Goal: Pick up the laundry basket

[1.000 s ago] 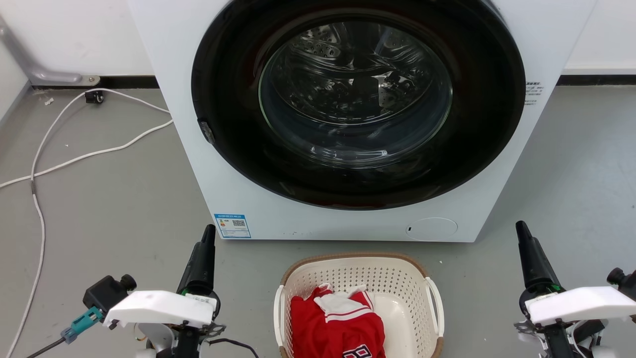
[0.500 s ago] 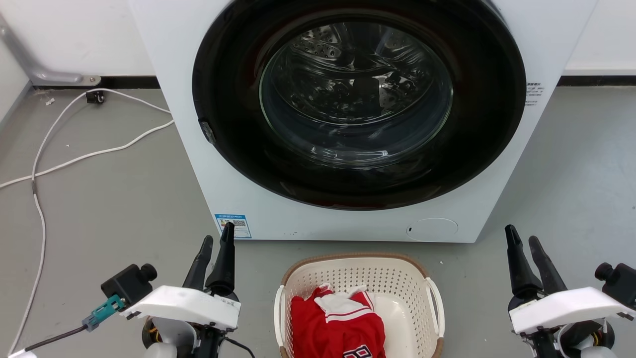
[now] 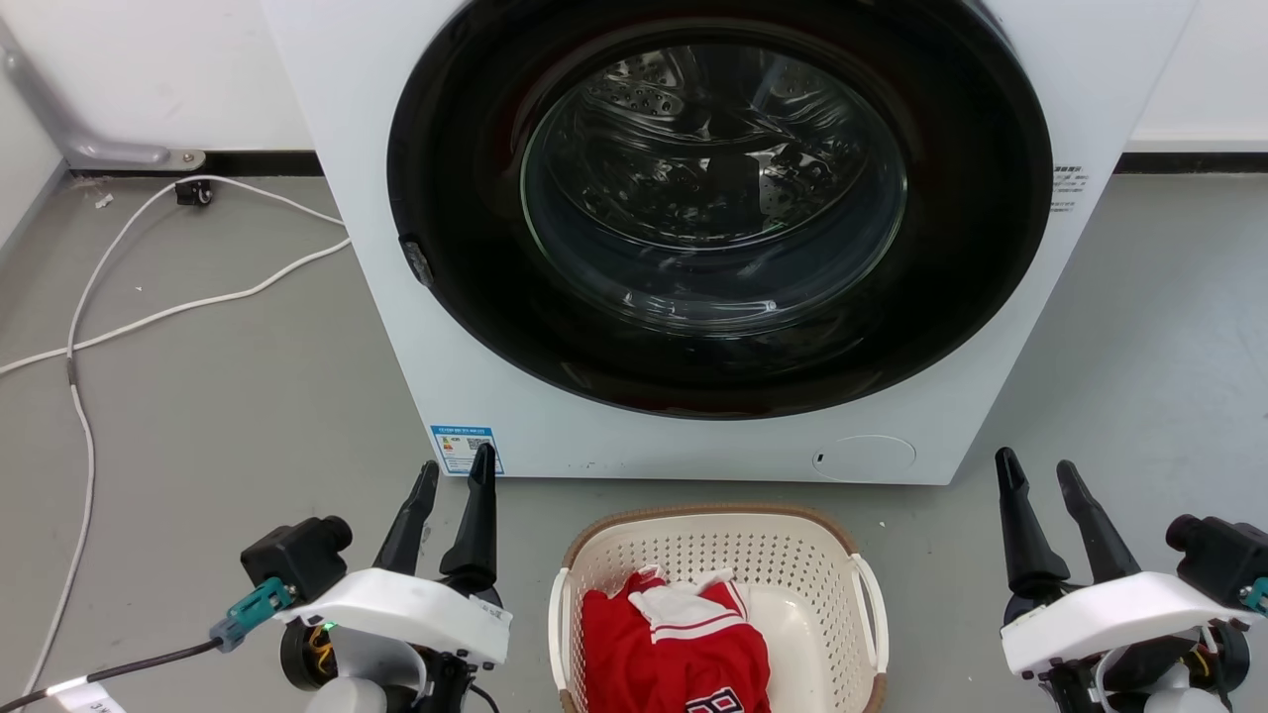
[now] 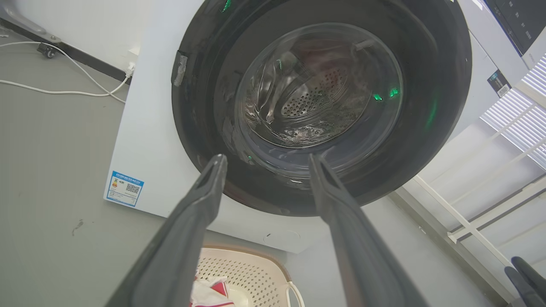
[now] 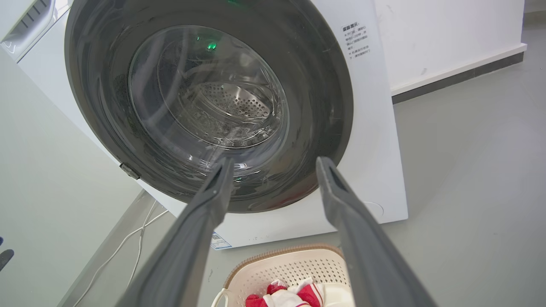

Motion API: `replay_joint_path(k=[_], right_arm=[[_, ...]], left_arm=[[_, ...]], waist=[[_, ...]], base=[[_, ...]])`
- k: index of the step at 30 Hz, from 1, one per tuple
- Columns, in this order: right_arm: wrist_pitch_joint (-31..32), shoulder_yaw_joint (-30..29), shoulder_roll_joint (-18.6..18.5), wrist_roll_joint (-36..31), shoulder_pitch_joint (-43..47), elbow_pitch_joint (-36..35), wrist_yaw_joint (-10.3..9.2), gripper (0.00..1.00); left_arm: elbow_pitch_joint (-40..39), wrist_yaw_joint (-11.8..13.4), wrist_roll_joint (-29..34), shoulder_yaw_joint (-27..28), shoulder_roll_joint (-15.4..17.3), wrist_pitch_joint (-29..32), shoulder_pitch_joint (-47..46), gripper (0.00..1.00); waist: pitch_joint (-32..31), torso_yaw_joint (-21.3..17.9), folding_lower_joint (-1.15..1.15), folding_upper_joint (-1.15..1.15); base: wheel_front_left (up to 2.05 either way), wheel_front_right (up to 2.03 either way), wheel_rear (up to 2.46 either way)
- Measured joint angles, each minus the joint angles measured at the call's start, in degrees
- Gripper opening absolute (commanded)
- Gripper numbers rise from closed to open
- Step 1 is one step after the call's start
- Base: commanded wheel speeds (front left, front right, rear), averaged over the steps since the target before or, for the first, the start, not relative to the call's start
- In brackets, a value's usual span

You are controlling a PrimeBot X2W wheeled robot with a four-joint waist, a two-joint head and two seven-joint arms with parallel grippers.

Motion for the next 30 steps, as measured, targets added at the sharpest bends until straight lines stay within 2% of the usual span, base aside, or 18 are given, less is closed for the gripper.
replay_joint_path(k=[30], right_arm=[[-1.5, 0.5, 0.0, -16.8, 1.3, -2.4, 0.01, 1.00]], left_arm=[[1.6, 2.0, 17.7, -3.6, 0.0, -4.0, -1.1, 1.00]], waist=[[-0.1, 0.5, 0.00, 0.00]], base=[[0.00, 0.00, 0.00]])
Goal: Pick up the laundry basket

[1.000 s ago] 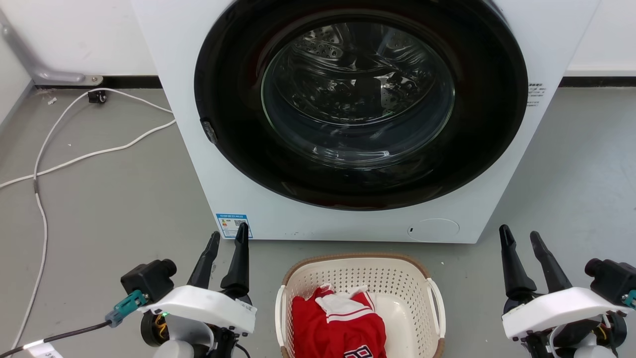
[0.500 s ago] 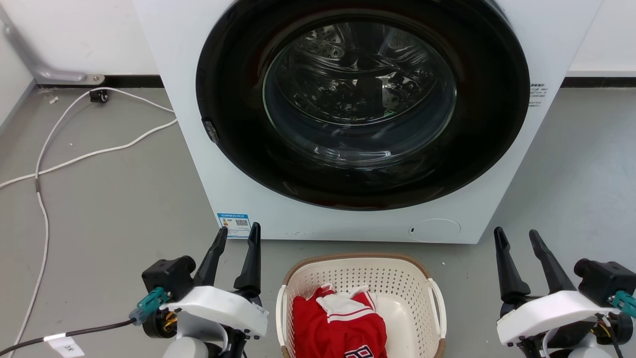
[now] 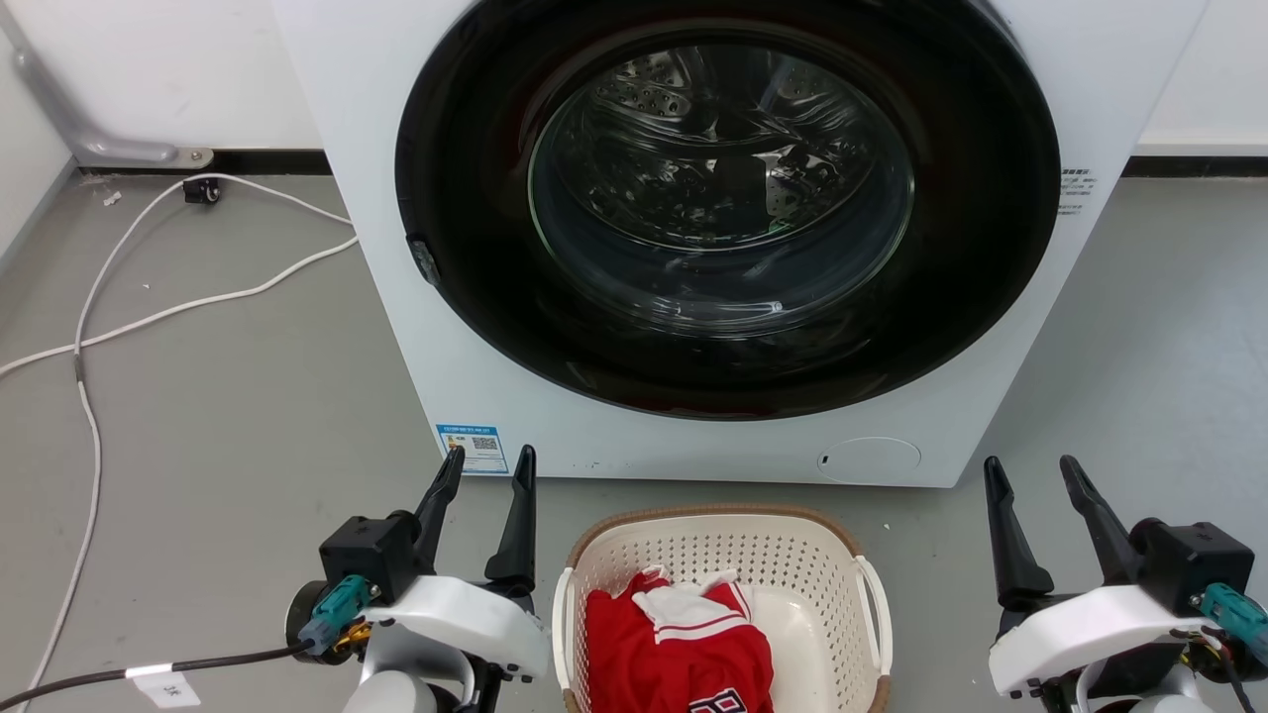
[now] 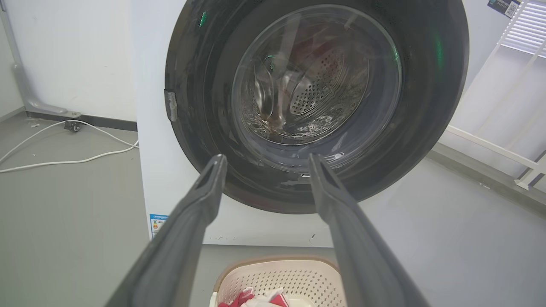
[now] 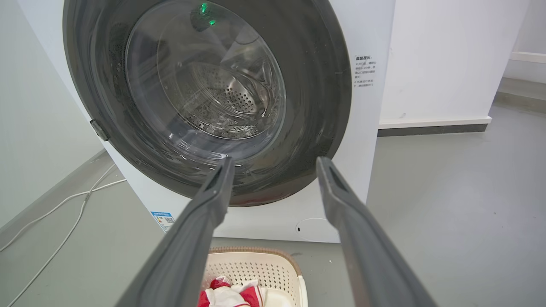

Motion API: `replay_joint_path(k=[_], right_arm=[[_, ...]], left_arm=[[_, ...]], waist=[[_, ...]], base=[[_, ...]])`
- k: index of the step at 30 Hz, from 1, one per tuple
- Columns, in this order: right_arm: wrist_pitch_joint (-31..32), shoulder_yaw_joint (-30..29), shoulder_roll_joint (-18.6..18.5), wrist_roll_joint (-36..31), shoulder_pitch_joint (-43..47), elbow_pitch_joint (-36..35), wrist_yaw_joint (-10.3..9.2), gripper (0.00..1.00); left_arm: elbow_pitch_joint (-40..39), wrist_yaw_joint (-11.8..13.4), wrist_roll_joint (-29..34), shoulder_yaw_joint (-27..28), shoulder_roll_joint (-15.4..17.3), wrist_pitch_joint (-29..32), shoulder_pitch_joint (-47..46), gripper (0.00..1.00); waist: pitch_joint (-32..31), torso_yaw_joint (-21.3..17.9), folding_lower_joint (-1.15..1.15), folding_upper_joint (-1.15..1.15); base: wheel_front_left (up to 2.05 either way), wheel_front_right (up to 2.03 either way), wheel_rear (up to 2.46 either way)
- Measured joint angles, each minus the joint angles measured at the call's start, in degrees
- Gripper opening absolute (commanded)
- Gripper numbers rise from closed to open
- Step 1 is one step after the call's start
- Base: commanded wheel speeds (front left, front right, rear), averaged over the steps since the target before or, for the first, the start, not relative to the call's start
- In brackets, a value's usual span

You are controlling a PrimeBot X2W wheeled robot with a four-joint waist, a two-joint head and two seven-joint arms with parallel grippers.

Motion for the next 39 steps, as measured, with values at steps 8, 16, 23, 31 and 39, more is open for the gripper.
replay_joint_path(k=[8, 16, 23, 31, 39], right_arm=[[-0.5, -0.2, 0.0, -3.9, 0.1, -0.2, 0.01, 1.00], [-1.0, -0.5, 0.0, -7.0, 0.7, -0.4, 0.09, 1.00], [-1.5, -0.9, 0.0, -9.5, 0.8, -0.6, 0.09, 1.00], [-2.6, -1.3, 0.0, -10.1, 1.0, -0.6, 0.09, 1.00], [-3.3, -1.7, 0.0, -9.2, 1.0, 0.2, 0.09, 1.00]], left_arm=[[0.1, 0.5, 3.4, -0.7, 0.0, -1.0, -0.2, 1.00], [0.5, 1.0, 6.1, -1.2, 0.0, -1.9, -0.3, 1.00], [1.3, 1.8, 7.4, -1.5, 0.0, -2.6, -0.6, 1.00], [2.0, 2.3, 8.7, -1.6, 0.0, -3.5, -0.9, 1.00], [2.6, 2.5, 9.0, -1.6, 0.0, -3.7, -0.9, 1.00]], waist=[[0.0, 0.1, 0.00, 0.00], [0.0, 0.2, 0.00, 0.00], [0.0, 0.3, 0.00, 0.00], [0.1, 0.4, 0.00, 0.00], [0.1, 0.3, 0.00, 0.00]], base=[[0.00, 0.00, 0.00], [0.00, 0.00, 0.00], [0.00, 0.00, 0.00], [0.00, 0.00, 0.00], [0.00, 0.00, 0.00]])
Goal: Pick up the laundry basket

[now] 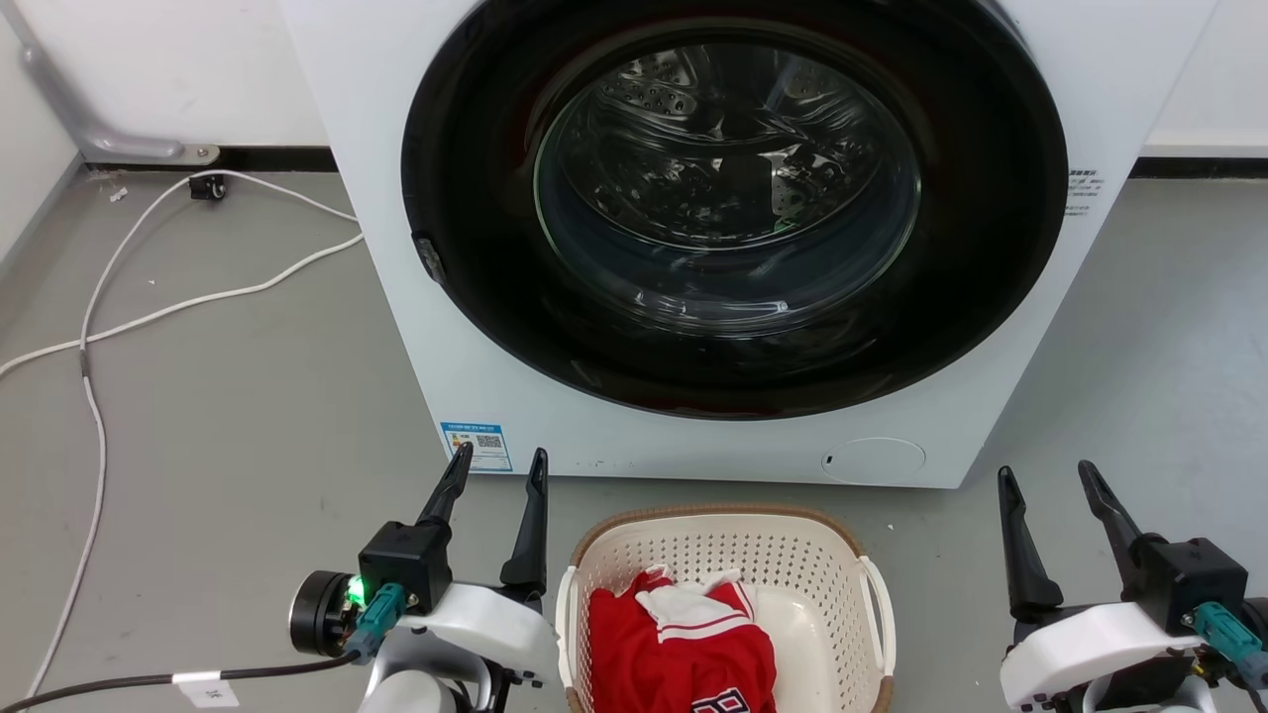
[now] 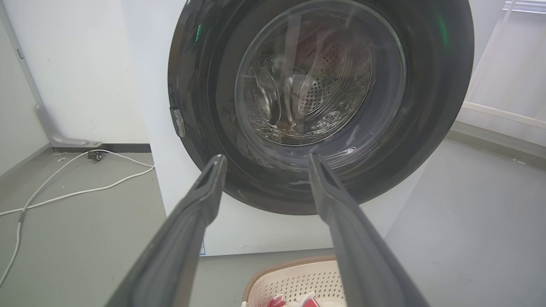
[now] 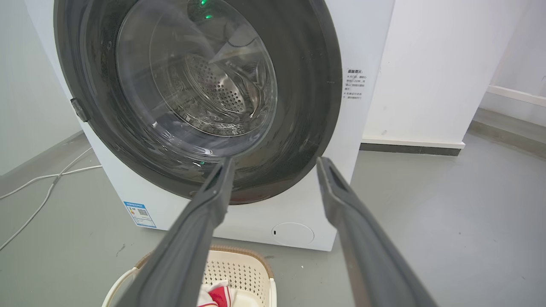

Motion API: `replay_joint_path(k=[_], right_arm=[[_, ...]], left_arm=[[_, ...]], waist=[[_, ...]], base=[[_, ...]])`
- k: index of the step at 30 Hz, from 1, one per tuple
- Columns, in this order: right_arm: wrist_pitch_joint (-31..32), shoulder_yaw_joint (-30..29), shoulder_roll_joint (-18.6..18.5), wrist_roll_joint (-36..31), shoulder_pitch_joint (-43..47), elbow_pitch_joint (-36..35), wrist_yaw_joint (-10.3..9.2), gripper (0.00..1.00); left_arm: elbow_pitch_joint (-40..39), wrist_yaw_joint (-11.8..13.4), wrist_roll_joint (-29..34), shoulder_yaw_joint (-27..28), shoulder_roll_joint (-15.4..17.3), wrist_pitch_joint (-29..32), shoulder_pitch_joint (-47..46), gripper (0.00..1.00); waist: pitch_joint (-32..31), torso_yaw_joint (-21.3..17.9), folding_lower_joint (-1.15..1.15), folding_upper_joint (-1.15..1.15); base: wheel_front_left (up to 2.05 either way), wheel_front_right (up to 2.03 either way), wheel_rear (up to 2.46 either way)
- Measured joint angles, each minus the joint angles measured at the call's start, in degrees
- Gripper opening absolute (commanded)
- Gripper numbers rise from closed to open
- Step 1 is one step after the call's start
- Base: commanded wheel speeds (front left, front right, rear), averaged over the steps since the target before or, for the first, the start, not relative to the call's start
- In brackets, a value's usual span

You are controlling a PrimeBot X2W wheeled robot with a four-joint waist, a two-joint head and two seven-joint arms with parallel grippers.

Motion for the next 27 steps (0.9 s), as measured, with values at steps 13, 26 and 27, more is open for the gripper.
replay_joint_path(k=[13, 26, 27], right_arm=[[-0.3, -0.1, 0.0, 1.8, 0.0, 1.1, 0.00, 1.00], [-0.2, -1.2, 0.0, 2.4, -2.2, 3.1, 0.00, 1.00], [-0.2, -1.4, 0.0, 2.5, -2.6, 3.5, 0.00, 1.00]], left_arm=[[0.7, 0.1, -0.7, 0.2, 0.0, 0.0, -0.3, 1.00], [2.9, -0.6, -1.4, 0.6, 0.0, -0.1, -3.3, 1.00], [3.4, -0.8, -1.5, 0.7, 0.0, -0.1, -3.7, 1.00]], waist=[[0.2, 0.1, 0.00, 0.00], [4.0, -0.5, 0.00, 0.00], [4.6, -0.6, 0.00, 0.00]], base=[[0.00, 0.00, 0.00], [0.00, 0.00, 0.00], [0.00, 0.00, 0.00]])
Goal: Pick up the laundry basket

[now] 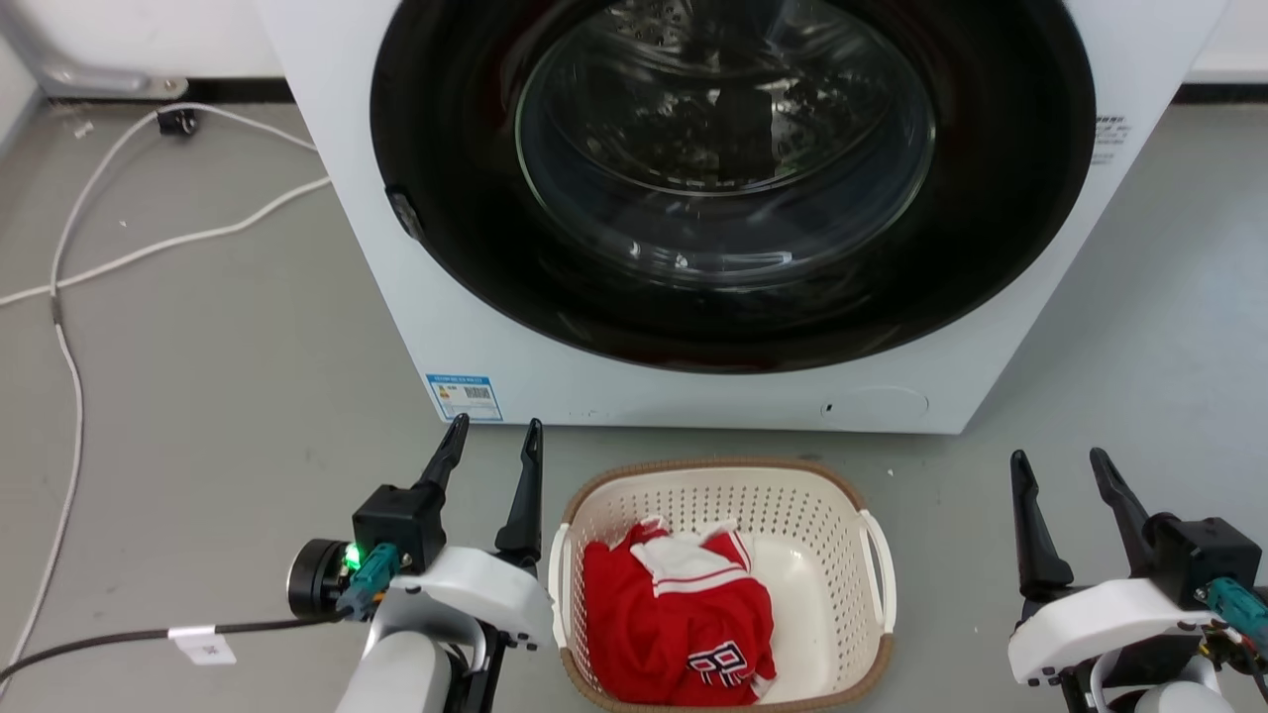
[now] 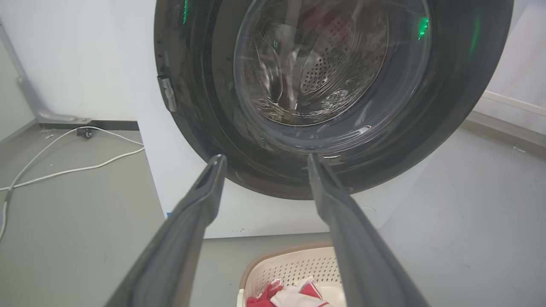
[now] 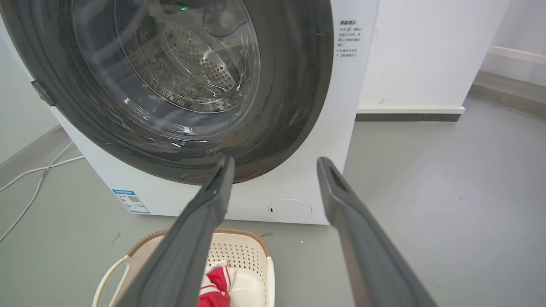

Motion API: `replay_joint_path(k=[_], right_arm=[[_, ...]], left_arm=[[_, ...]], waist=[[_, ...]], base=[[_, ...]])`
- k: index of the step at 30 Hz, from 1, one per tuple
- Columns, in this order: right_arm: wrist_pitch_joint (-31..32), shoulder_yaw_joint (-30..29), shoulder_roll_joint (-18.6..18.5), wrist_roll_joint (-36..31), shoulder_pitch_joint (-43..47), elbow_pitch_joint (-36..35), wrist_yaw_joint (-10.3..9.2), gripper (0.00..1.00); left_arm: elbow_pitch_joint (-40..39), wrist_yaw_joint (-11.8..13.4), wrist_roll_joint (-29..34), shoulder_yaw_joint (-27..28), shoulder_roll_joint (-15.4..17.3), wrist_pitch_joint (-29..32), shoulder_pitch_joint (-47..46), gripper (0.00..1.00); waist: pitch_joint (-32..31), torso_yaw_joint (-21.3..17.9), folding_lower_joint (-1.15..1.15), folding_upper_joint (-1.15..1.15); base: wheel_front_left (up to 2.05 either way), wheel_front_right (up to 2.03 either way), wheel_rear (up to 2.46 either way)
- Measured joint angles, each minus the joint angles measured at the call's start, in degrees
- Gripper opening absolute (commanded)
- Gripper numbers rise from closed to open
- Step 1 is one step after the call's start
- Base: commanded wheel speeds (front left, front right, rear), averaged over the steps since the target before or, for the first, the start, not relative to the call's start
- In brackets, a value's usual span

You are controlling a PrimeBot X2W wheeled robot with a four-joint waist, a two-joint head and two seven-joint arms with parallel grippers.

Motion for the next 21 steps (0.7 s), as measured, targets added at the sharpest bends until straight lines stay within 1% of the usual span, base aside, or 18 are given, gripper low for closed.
replay_joint_path(k=[5, 8, 16, 21], right_arm=[[0.0, -0.9, 0.0, 0.0, -2.7, 2.8, 0.00, 1.00], [-0.1, -1.6, 0.0, 0.0, -5.3, 5.7, 0.00, 1.00], [-0.9, -1.7, 0.0, 0.0, -14.3, 16.5, 0.00, 1.00], [-1.0, -0.2, 0.0, 0.4, -20.1, 24.3, 0.00, 1.00]], left_arm=[[4.0, -1.1, 0.0, 0.6, 0.1, 0.0, -3.5, 1.00], [7.3, -1.9, -0.1, 0.8, 0.3, 0.0, -6.7, 1.00], [18.0, -3.7, -1.5, 1.2, 1.9, 0.3, -16.2, 1.00], [25.8, -4.9, -3.1, 1.0, 2.5, 1.6, -21.6, 1.00]], waist=[[3.6, -0.5, 0.00, 0.00], [6.4, -0.8, 0.00, 0.00], [15.2, -2.2, 0.01, 0.00], [20.8, -3.3, 0.01, 0.00]], base=[[0.00, 0.00, 0.00], [0.00, 0.00, 0.00], [0.00, 0.00, 0.00], [0.00, 0.00, 0.00]])
